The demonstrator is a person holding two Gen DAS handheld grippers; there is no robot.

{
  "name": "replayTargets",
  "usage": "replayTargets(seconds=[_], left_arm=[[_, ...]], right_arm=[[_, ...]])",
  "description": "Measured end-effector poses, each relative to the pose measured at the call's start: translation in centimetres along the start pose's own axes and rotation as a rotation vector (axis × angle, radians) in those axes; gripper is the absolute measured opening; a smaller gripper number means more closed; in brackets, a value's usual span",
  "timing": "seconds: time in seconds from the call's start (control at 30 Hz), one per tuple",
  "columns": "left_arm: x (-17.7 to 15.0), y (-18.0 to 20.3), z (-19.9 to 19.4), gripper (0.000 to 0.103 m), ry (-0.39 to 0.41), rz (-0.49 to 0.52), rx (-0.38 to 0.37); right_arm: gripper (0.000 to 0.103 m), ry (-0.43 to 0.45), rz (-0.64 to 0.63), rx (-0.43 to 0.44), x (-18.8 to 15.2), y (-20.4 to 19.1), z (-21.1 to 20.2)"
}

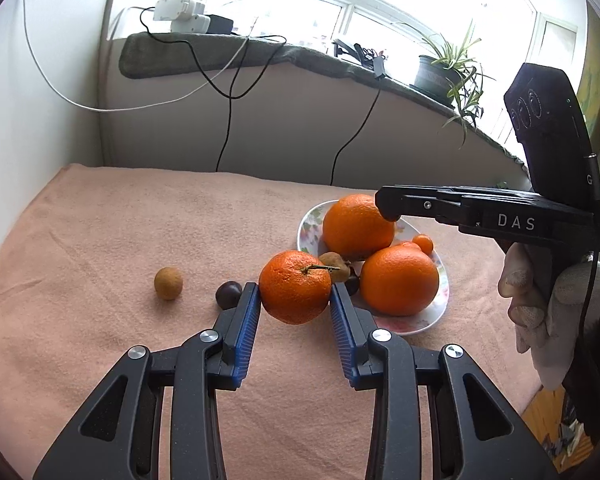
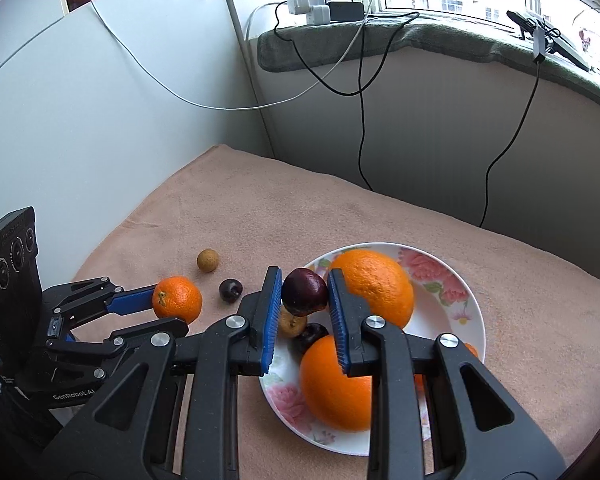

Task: Organize fruits
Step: 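Carry the plum with the right tool and the mandarin with the left tool over the plate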

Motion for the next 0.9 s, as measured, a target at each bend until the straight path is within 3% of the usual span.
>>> replayTargets(seconds=[0.43,0.9], left_arm=[[1.0,4.6,2.5,0.034,-0.016,0.059,-0.064],[2.3,8.5,5.3,0.034,-0.03,0.106,-0.112]], right_arm=[[0.024,0.014,0.082,-0.071,-0.8,6.3,-1.6],[0.024,-0.019,0.128,-0.049,-1.6,8.8,0.4]])
Point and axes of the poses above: each gripper's, at about its wrist camera, not at the fingertips, and z roughly the way its jaws point, y to its right, x to its top, the point moved 5 cm from there along z, roughly the way its jaws point, and after that the axes turned 6 degrees about y, right-handed, at the moved point
